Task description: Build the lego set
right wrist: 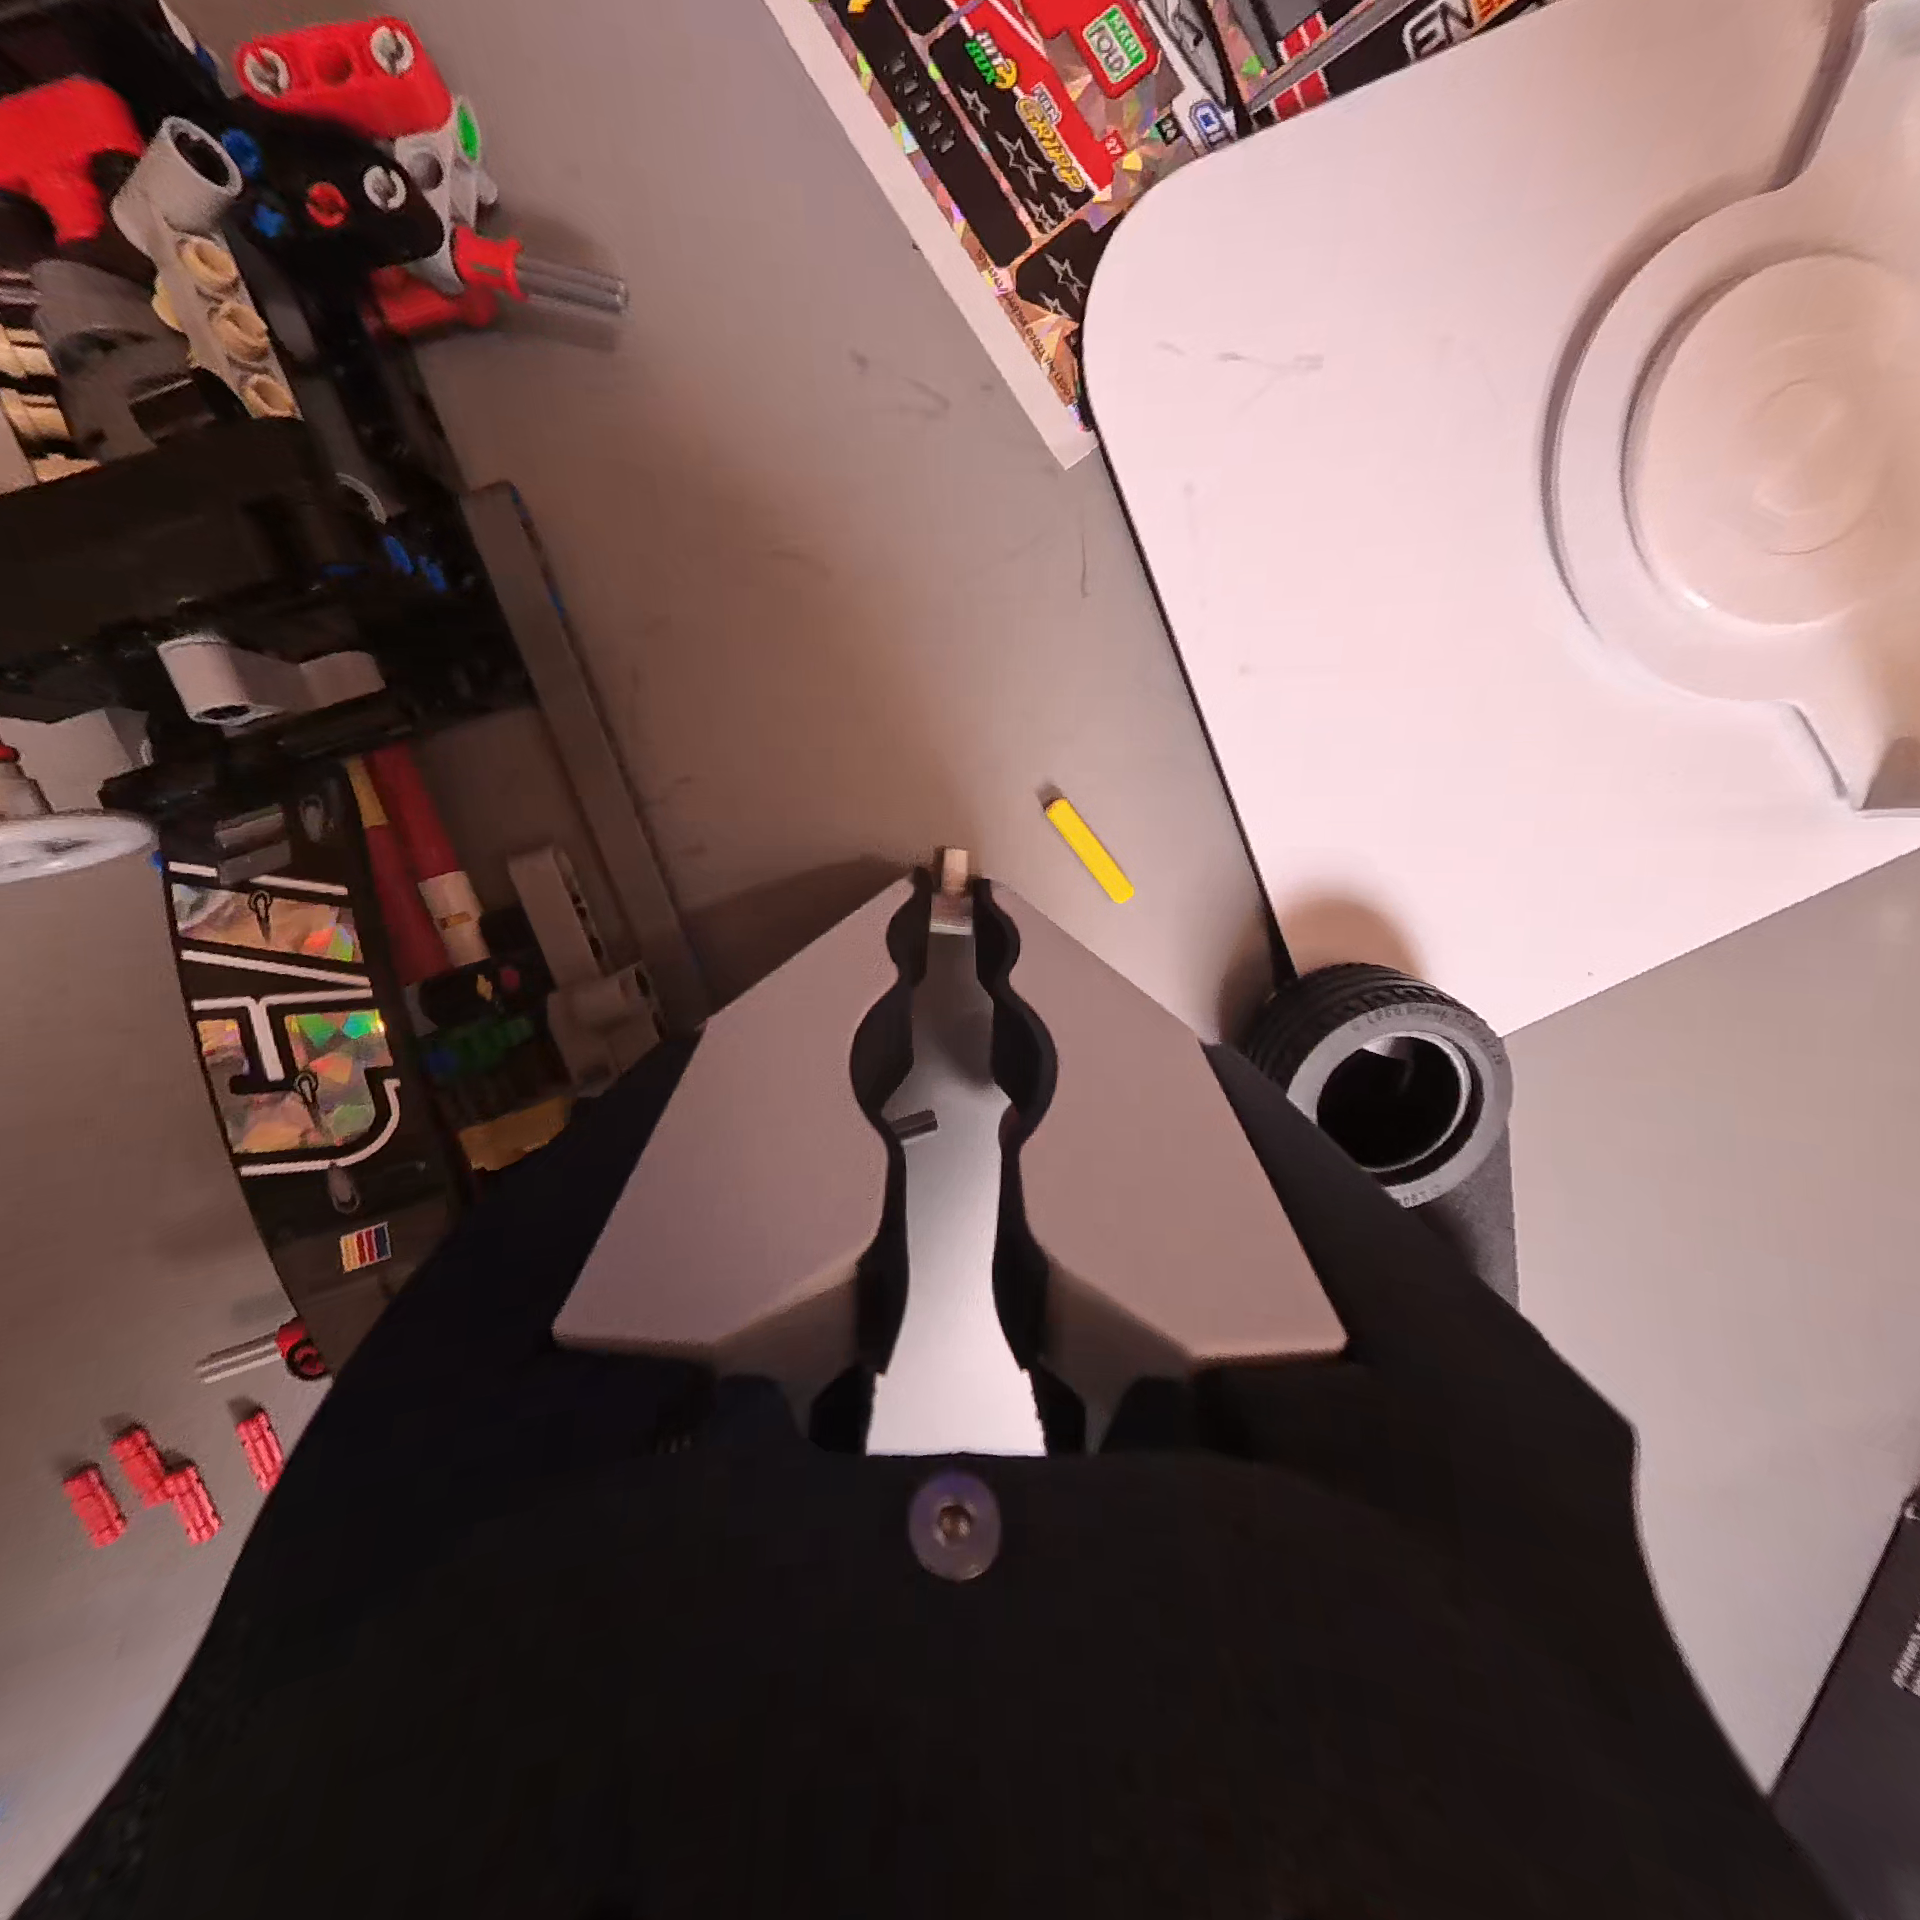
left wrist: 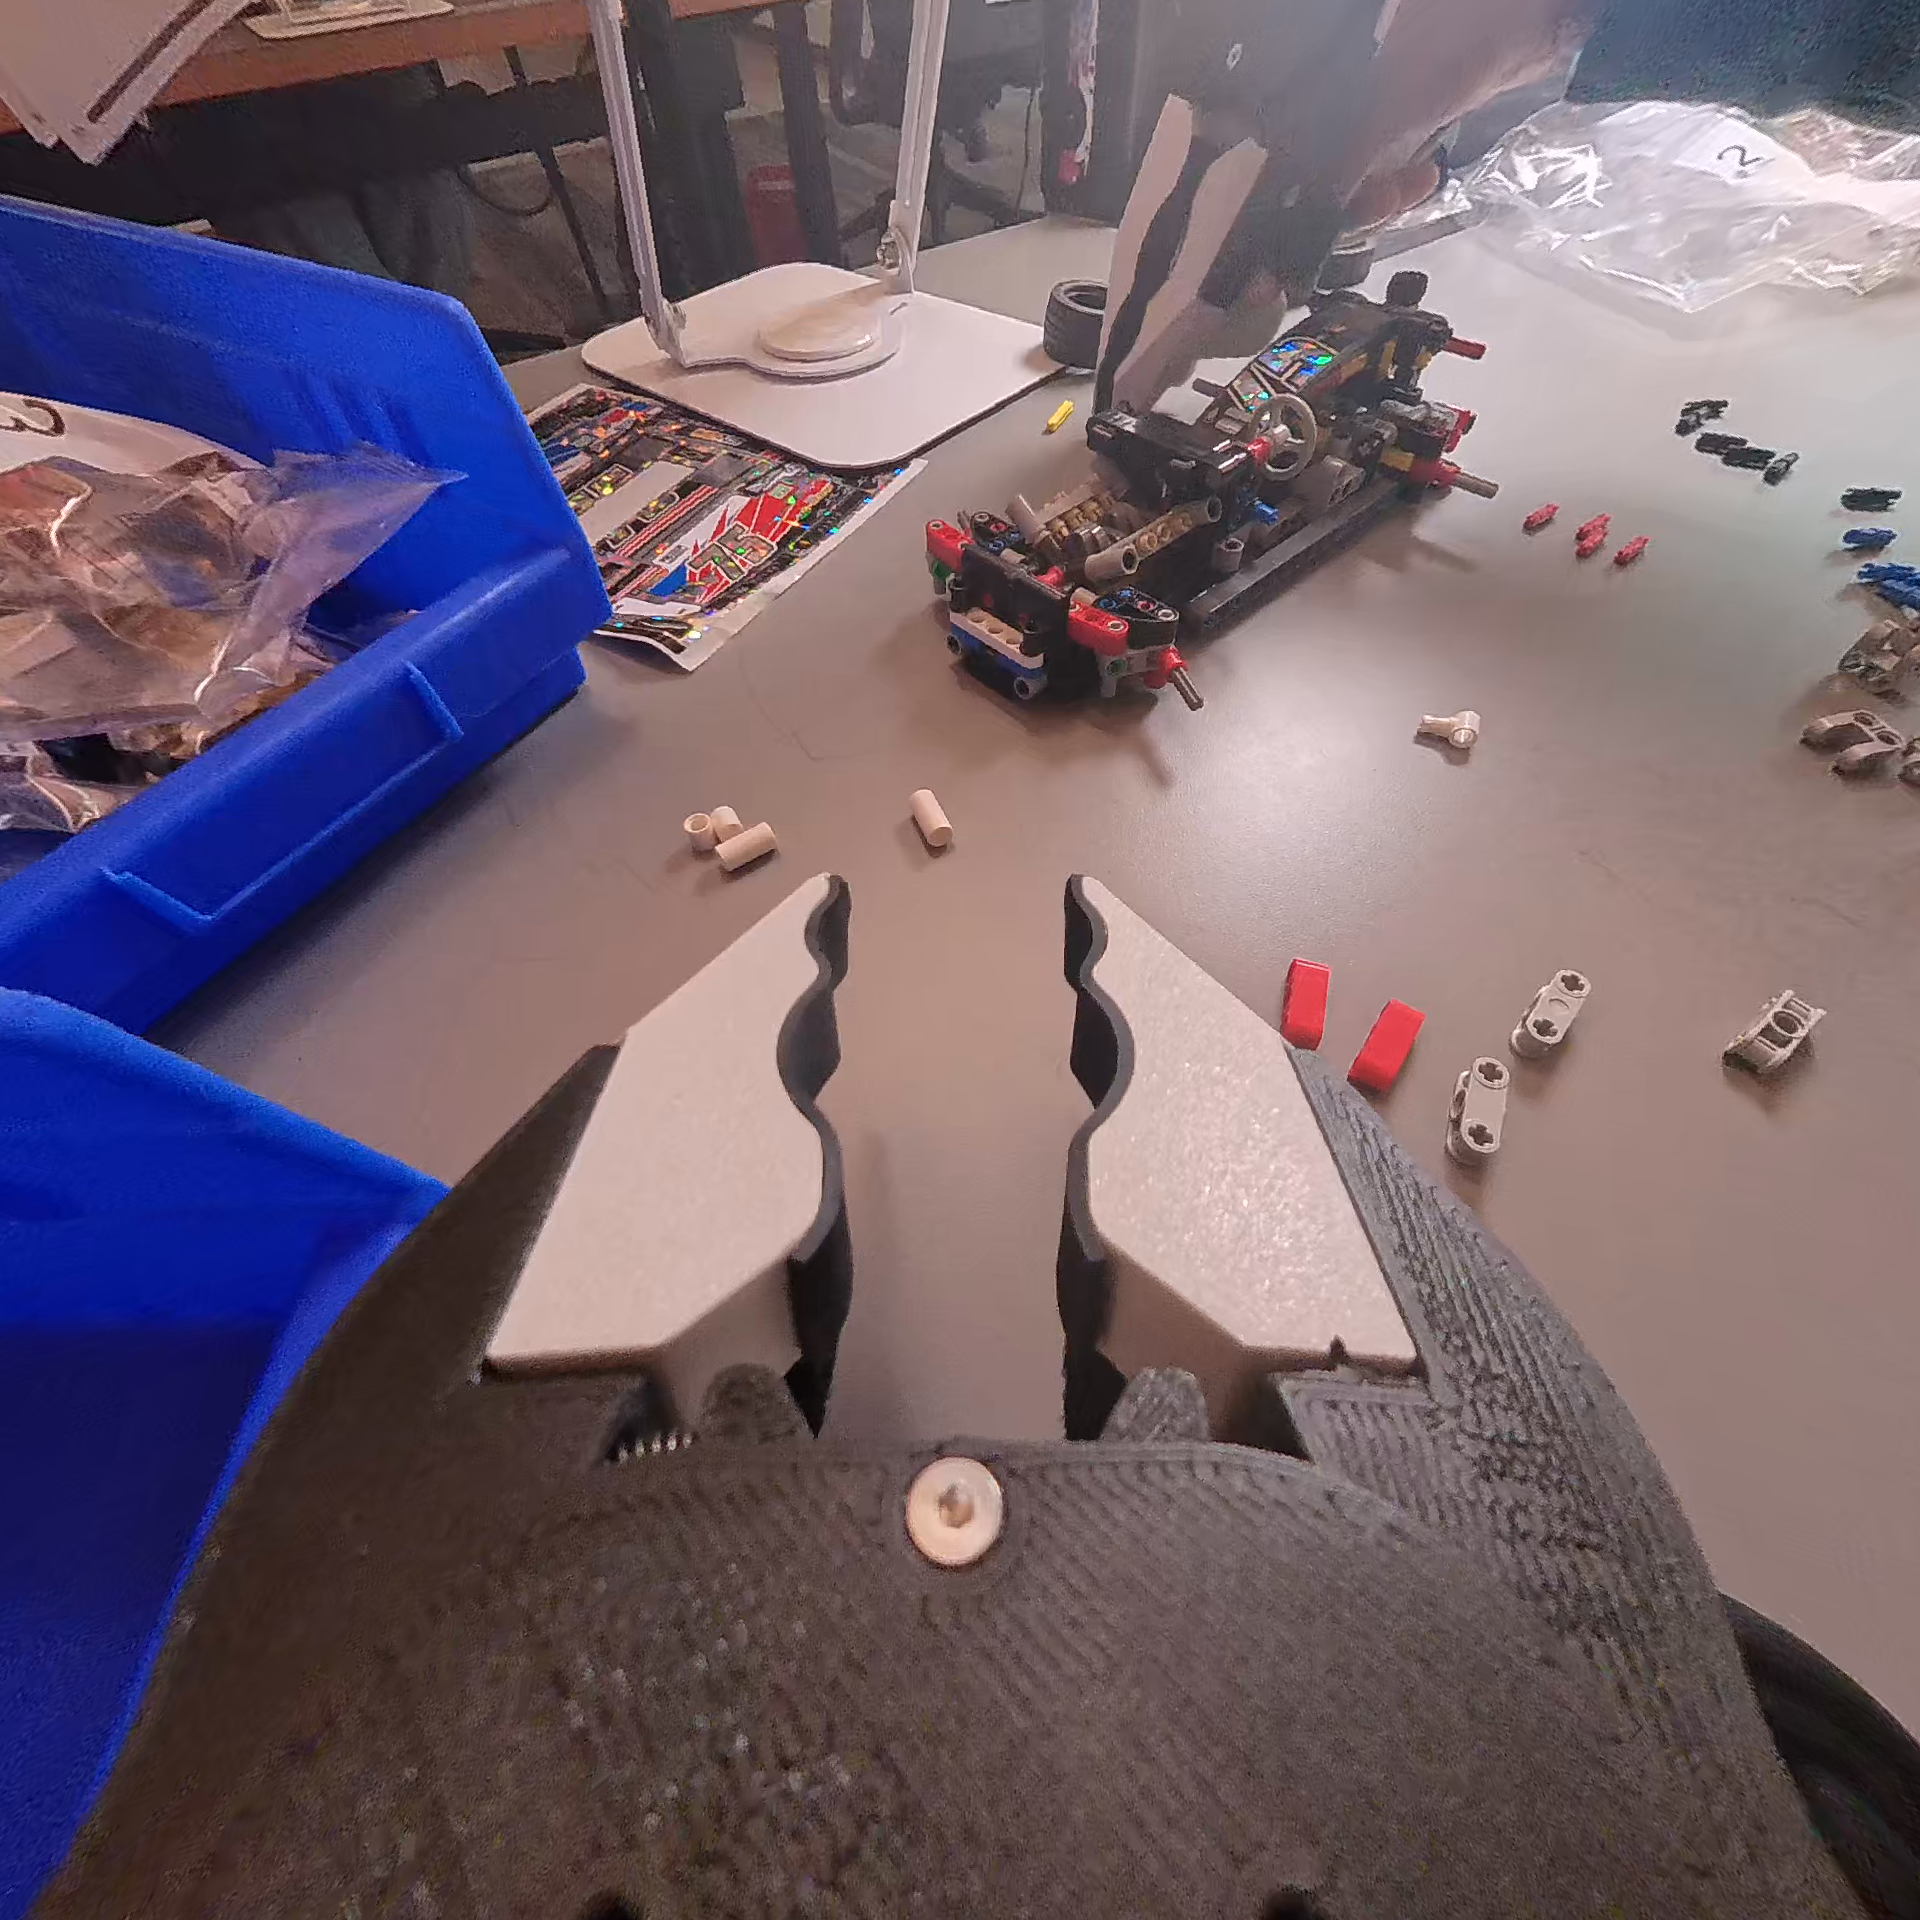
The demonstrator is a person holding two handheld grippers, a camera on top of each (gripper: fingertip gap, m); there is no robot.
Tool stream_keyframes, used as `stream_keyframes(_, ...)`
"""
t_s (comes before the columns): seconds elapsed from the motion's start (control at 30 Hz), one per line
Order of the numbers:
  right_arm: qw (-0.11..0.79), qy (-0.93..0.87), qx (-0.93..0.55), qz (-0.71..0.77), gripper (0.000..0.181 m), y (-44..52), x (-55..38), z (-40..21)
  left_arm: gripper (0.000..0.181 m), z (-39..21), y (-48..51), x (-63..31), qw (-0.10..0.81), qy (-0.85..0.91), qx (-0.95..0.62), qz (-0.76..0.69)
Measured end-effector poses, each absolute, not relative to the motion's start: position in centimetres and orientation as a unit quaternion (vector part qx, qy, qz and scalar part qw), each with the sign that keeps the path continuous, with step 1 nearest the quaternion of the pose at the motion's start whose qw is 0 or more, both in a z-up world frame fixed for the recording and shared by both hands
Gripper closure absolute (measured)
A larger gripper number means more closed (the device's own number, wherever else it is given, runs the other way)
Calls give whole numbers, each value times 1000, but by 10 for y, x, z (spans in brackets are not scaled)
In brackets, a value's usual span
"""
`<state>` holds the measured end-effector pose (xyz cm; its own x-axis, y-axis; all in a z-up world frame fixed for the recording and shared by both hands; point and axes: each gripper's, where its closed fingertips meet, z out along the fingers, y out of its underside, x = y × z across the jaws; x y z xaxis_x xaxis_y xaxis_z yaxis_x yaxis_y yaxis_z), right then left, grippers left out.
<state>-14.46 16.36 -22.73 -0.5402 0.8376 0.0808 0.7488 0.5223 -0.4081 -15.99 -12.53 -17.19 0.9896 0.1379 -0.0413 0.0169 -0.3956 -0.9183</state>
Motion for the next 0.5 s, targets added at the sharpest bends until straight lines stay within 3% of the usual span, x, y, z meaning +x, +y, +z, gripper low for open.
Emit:
stream_keyframes(0.1,158,-865,-443,175,175,160,-143,-210,141,-170,-125,-158,550,-41,-832,57)
stream_keyframes(0.2,202,-850,-412,260,175,132,-133,-156,141,-168,-126,-157,553,-39,-831,58)
stream_keyframes(0.3,191,-860,-365,301,175,87,-90,-127,141,-165,-125,-154,557,-33,-828,58)
stream_keyframes(0.5,129,-899,-335,252,175,23,-22,-188,141,-165,-121,-143,555,-5,-830,59)
